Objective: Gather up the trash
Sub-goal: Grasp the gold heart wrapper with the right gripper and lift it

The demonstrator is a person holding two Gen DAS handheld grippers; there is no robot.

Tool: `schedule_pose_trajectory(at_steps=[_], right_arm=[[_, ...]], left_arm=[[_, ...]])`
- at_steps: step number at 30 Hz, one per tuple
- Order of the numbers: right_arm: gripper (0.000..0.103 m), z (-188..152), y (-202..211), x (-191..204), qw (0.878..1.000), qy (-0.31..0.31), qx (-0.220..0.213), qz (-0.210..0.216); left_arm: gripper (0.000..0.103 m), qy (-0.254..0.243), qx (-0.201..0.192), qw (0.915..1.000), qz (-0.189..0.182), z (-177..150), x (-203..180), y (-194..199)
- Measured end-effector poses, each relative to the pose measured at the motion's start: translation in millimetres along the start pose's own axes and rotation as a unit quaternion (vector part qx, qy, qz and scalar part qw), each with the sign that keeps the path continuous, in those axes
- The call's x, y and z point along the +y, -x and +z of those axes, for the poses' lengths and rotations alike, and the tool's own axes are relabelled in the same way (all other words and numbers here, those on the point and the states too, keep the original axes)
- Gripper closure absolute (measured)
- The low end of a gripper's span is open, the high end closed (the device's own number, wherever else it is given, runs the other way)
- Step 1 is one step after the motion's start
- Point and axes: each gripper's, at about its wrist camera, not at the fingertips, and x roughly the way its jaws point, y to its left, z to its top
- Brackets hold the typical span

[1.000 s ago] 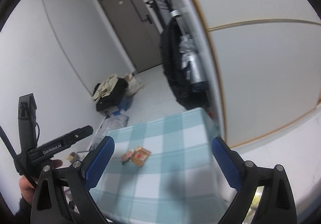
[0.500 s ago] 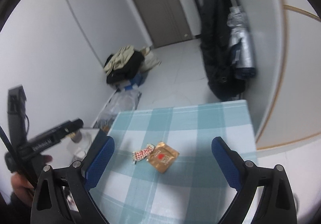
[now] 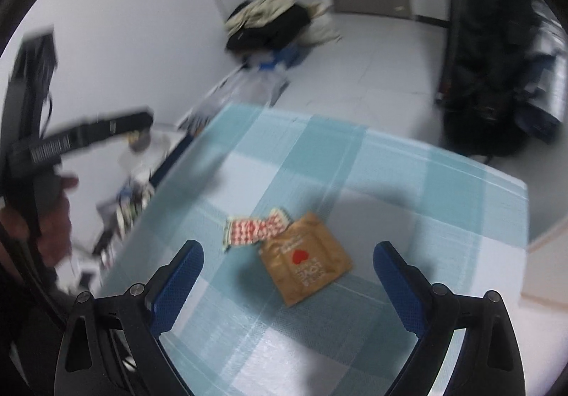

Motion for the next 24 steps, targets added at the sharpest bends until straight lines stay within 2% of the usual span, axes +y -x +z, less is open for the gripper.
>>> schedule_pose_trajectory(at_steps=[3, 8, 11, 14, 17, 20, 24], right_arm=[[0.007, 1, -21, 11, 0.998, 0.055, 0.026, -0.009], [0.007, 1, -45, 6, 0.994, 0.087, 0.056, -0.020], [0.008, 0, -54, 1, 0.992, 0.098, 0.069, -0.024], [0.013, -5, -66, 4, 0.987, 0.123, 0.092, -0.040], [0.020, -8, -67, 10, 0.982, 0.161, 0.088, -0.054], [0.032, -7, -64, 7, 0.983, 0.149, 0.090, -0.057], [0.039, -7, -60, 4, 0.984, 0.142, 0.088, -0.060]], left_arm=[[0.024, -0.002, 0.014, 0.9999, 0.000, 0, 1, -6], [0.024, 0.002, 0.026, 0.9997, 0.002, 0, 3, -11], [0.024, -0.006, 0.020, 0.9998, 0.007, 2, 1, -12], [0.024, -0.006, 0.026, 0.9996, 0.002, 3, 0, -16], [0.024, -0.011, 0.031, 0.9995, -0.004, 5, -2, -19], [0.024, -0.019, 0.037, 0.9991, -0.007, 4, -7, -23], [0.024, -0.031, 0.051, 0.9982, -0.009, 2, -13, -29]])
